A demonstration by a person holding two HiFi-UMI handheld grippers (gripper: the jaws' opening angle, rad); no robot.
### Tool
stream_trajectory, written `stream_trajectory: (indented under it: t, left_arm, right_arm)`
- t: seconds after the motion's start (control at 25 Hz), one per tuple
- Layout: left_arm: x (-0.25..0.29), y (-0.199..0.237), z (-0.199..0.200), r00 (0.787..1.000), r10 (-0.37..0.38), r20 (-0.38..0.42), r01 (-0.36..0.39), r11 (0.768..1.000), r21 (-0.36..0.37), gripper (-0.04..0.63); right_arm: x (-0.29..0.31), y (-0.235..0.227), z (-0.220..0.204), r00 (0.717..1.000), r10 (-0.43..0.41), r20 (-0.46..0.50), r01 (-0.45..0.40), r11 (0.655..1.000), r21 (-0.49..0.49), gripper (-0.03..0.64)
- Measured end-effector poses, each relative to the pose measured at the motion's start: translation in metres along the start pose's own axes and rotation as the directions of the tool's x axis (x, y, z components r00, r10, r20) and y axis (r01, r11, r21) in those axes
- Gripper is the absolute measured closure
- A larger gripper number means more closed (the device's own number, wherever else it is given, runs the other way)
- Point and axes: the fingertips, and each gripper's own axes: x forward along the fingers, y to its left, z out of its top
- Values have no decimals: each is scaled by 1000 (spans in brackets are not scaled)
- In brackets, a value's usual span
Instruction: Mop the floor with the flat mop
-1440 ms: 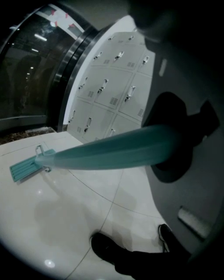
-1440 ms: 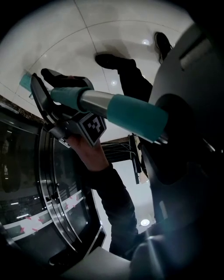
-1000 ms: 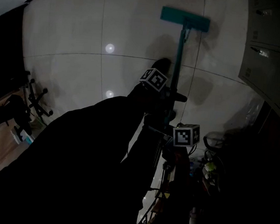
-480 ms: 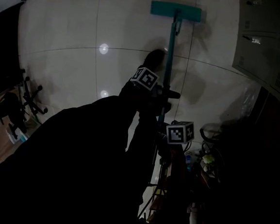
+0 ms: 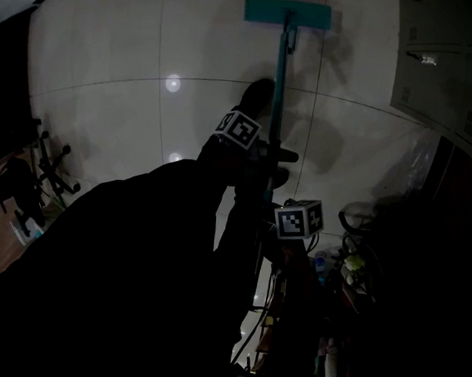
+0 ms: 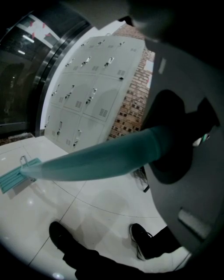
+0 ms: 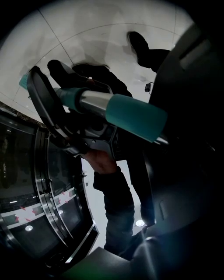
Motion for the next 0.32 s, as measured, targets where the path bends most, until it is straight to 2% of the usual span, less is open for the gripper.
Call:
stream_trajectory:
  t: [0.32]
  left_arm:
    - [-3, 5, -2, 1000, 7, -16, -7, 1000, -5, 479]
  right_arm:
    - [6, 1, 1, 1000, 9, 16, -9, 1000, 20, 535]
